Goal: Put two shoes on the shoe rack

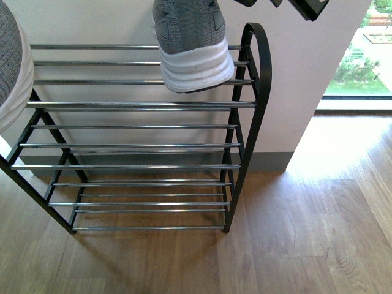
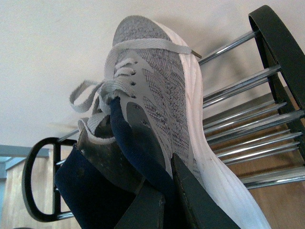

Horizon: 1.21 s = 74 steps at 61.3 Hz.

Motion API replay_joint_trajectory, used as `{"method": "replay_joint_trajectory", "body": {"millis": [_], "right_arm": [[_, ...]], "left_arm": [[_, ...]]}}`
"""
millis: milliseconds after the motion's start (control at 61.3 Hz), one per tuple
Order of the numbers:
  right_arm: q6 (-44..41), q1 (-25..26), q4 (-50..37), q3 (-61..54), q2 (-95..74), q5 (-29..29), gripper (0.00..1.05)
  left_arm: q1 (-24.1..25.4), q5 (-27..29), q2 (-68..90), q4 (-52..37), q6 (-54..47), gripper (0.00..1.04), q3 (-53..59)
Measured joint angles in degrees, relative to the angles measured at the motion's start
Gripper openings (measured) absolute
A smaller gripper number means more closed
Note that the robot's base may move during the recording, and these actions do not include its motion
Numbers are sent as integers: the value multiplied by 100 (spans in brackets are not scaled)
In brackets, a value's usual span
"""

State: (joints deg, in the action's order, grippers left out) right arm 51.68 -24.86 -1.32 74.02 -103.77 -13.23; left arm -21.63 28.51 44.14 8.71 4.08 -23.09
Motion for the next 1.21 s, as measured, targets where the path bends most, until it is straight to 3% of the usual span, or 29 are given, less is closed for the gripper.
{"method": "replay_joint_trajectory", "body": {"millis": [685,865,914,1207], "right_arm": [[-531,518,-227,166,-761,-103,2],[-654,546,-439,151,-688,-44,30],[-715,551,-529,48,-529,7,42],[-1117,542,-1202,-1132,887,514,89]], "left_arm": [[0,0,0,0,0,2,0],[0,0,0,0,0,2,0],[0,0,0,0,0,2,0],[0,-2,0,0,0,2,0]]}}
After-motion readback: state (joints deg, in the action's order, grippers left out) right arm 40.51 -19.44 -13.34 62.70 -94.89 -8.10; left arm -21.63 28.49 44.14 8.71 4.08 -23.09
